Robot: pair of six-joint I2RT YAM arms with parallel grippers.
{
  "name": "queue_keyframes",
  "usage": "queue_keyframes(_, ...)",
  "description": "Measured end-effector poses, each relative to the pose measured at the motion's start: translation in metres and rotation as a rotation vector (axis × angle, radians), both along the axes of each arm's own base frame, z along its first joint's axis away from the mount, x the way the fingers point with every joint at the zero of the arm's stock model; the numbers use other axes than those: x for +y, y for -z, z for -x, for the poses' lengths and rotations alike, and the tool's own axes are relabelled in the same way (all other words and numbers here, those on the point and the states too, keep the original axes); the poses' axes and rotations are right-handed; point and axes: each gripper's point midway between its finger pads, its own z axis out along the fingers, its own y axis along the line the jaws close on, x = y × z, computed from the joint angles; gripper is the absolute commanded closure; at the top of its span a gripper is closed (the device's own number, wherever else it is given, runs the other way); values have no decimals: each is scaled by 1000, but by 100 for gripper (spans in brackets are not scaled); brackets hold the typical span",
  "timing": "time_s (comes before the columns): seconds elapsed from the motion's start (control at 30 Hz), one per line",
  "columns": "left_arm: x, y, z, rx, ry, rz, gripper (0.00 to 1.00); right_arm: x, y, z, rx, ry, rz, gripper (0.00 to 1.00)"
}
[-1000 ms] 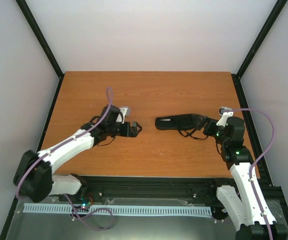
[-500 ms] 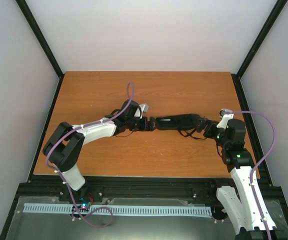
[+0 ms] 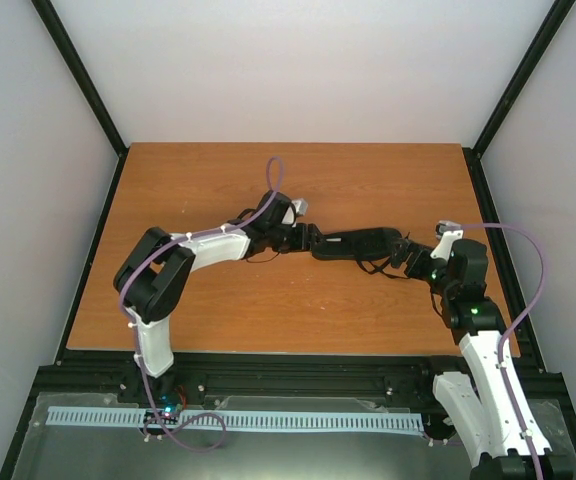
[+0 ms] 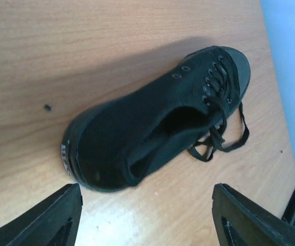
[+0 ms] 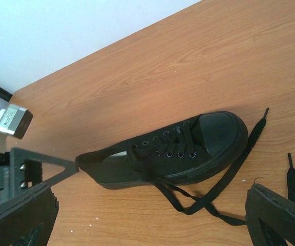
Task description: Tie the shoes
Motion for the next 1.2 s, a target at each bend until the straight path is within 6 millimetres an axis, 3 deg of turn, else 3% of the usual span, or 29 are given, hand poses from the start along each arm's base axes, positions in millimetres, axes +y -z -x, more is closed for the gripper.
queue_keyframes(0.23,-10,13,-23,6,-30,-34,44,1,-2,3,-12,-7,-7,0)
queue_keyframes(0.33,-14,22,-30,21,-42,-49,60,1,-2,4,-10,-7,-7,0)
queue_keyframes(0.5,-16,29,-37,16,-62,-78,97,1,0,4,-1,-7,-7,0)
queue_keyframes(0.67,-14,26,-33,-27,-89,-90,99,1,5,3,20,0,-12,0)
queue_keyframes(0.8,16,13,-19,-89,-162,-134,99,2,20,-1,85,1,-27,0)
queue_keyframes(1.0,75,-29,-10,-226,-347,-206,99,7,62,-7,257,-13,-41,0)
queue_keyframes(1.1,104,-28,-2,-245,-438,-255,99,14,81,-7,336,-32,-41,0)
queue_keyframes(1.2,126,-13,9,-223,-493,-303,99,34,90,-7,382,-79,-16,0)
